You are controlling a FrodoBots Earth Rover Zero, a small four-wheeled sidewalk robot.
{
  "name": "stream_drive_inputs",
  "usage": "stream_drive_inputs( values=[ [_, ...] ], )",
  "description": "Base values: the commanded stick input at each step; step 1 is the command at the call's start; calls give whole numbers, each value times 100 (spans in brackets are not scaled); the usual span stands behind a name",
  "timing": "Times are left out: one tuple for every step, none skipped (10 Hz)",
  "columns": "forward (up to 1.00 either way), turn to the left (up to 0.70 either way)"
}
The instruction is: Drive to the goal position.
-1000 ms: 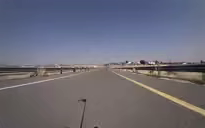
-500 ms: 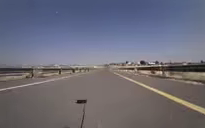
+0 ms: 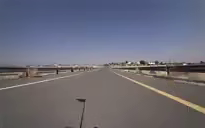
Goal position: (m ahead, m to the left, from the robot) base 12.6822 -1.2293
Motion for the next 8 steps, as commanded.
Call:
stream_drive_inputs(
  values=[
    [100,0],
    [100,0],
    [100,0],
    [100,0],
    [100,0],
    [100,0],
    [100,0],
    [100,0]
  ],
)
